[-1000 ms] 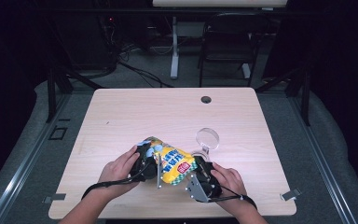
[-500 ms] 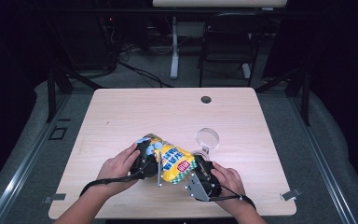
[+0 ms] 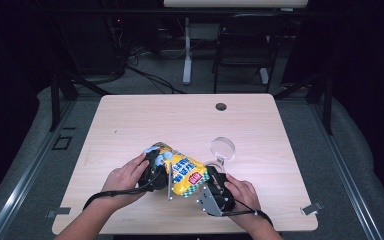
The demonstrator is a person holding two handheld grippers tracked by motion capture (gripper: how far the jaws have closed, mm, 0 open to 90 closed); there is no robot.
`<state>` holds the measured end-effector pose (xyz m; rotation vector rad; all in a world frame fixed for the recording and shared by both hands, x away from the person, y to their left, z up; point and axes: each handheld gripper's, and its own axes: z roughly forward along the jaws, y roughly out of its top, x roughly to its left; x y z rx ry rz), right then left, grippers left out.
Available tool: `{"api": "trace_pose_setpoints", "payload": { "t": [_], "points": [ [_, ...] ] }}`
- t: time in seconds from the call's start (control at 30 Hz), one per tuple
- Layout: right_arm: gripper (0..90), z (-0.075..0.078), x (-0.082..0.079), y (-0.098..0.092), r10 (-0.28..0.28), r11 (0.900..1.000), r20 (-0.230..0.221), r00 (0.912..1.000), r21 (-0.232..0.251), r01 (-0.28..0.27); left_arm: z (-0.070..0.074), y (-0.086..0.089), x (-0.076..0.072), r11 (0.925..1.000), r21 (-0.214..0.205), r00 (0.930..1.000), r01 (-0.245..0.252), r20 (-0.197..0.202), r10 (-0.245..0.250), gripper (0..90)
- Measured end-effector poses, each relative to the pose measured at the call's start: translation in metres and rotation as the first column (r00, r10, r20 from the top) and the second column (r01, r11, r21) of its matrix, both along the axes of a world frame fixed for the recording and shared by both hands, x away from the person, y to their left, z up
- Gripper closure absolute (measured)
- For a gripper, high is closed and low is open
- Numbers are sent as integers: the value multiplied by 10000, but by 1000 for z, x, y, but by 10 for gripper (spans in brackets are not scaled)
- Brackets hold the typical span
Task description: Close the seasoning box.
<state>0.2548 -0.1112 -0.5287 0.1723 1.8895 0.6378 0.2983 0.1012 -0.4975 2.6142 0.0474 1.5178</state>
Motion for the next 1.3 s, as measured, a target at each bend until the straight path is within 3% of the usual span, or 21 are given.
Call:
{"api": "trace_pose_setpoints", "payload": {
  "t": [0.4,0.43,0.57,0.7,1.3],
  "points": [
    [715,-2,-1,2,-98,9999,12,10000,36,98,0,1,-1,9997,254,9991,65,416,-75,507],
    [715,-3,-1,3,-80,10000,49,10000,38,80,2,1,-2,9990,448,9989,61,457,-81,507],
    [715,-3,-1,3,-92,9999,93,9999,85,91,2,0,-2,9990,435,9983,95,563,-120,507],
    [715,-3,-1,4,-98,9999,103,9999,99,97,5,0,-2,9971,754,9975,109,695,-162,507],
    [715,-2,-1,5,-192,9991,113,9998,383,187,14,-4,-3,9911,1328,9965,86,815,-196,507]
  ]
}}
